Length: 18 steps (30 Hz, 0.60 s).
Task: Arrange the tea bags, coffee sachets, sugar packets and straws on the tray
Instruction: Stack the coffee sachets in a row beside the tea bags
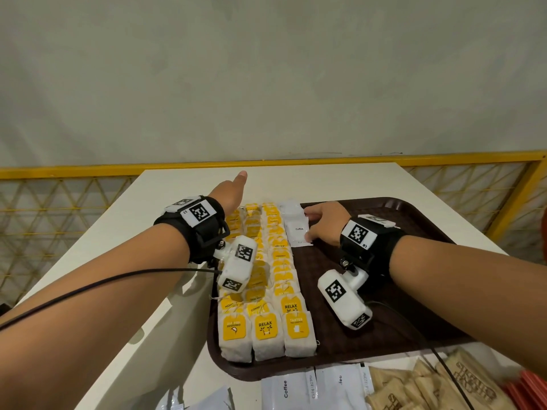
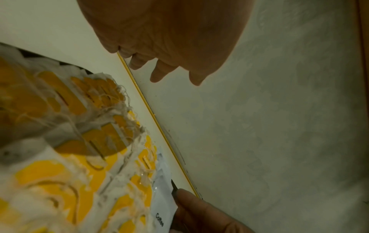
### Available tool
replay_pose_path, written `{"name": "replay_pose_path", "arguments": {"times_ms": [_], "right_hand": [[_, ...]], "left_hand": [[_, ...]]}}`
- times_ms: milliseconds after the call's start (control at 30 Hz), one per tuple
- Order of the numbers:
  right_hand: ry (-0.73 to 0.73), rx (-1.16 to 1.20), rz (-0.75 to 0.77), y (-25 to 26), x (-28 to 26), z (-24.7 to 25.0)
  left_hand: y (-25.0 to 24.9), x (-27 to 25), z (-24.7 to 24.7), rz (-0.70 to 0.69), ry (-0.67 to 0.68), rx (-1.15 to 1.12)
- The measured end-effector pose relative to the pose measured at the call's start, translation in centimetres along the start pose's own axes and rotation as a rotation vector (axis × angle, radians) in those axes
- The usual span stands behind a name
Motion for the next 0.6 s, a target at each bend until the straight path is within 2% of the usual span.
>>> {"name": "replay_pose_path", "arguments": {"times_ms": [367,600], "right_hand": [[-0.090,-0.002,0.047,-0.9,0.0,1.1],[-0.072,-0.023,0.074,-0.4,0.3,0.7]], "left_hand": [[0.3,0.6,0.1,0.000,-0.017,0.012],[0.5,1.0,0.0,0.007,-0.025,0.014]]}}
Point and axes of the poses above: each hand's wrist, its own x-axis towards the middle knuckle, its own z-axis out of the back of the hand, y = z × x, the point moved 9 cm from there along x, towards the middle knuckle, and after that the axes turned 5 degrees about -x, right-handed, at the moved point
